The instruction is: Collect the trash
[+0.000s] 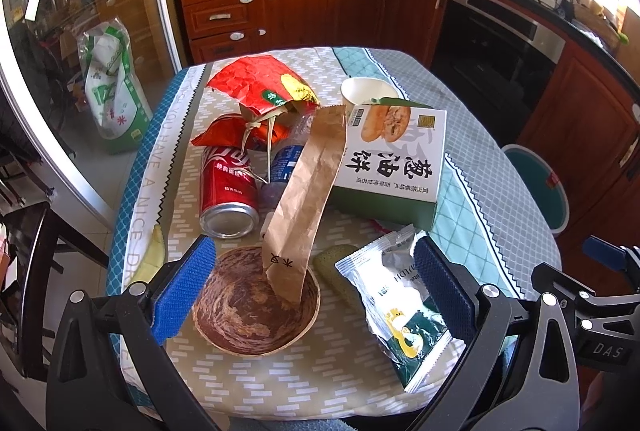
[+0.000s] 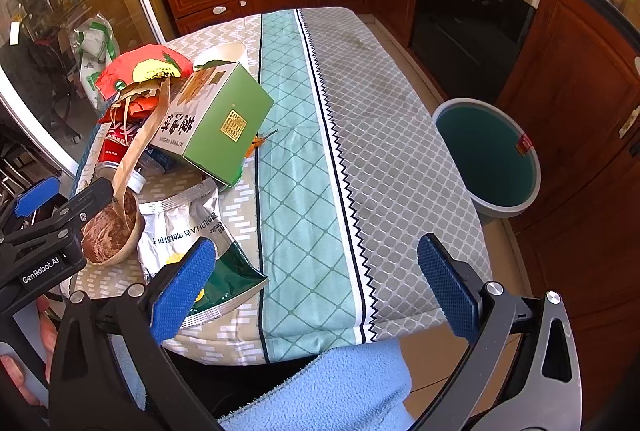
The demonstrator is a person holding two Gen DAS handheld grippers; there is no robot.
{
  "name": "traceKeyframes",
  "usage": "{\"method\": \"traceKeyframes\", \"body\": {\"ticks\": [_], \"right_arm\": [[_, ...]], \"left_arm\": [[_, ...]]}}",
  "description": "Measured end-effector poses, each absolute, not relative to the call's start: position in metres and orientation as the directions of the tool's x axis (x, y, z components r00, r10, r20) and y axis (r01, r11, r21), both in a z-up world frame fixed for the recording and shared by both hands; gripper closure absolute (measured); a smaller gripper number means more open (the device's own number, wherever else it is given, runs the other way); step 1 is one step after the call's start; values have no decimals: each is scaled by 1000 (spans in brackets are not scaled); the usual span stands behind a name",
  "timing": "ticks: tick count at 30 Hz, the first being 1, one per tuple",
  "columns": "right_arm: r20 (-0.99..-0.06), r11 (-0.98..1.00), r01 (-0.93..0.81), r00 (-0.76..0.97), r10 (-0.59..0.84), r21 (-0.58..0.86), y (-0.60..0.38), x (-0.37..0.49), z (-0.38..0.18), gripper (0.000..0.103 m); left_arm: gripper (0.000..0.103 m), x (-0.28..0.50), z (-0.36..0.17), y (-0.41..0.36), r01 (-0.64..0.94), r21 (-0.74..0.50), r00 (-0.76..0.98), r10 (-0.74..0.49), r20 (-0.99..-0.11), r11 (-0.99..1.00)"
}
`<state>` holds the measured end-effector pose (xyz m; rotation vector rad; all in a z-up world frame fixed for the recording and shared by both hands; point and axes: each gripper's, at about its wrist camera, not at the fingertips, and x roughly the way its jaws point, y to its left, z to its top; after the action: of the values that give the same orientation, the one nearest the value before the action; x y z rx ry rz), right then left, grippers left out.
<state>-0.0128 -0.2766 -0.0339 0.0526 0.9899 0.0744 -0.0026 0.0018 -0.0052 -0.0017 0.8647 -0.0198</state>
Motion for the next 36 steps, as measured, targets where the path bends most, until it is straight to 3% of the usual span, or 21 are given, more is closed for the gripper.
{"method": "traceKeyframes", "body": {"ticks": [36], "right_arm": [[-840, 997, -36, 537, 82, 75, -275, -12, -38, 6]], "left_arm": [[4, -3, -7, 1, 16, -13, 643, -20, -766, 1000]]}}
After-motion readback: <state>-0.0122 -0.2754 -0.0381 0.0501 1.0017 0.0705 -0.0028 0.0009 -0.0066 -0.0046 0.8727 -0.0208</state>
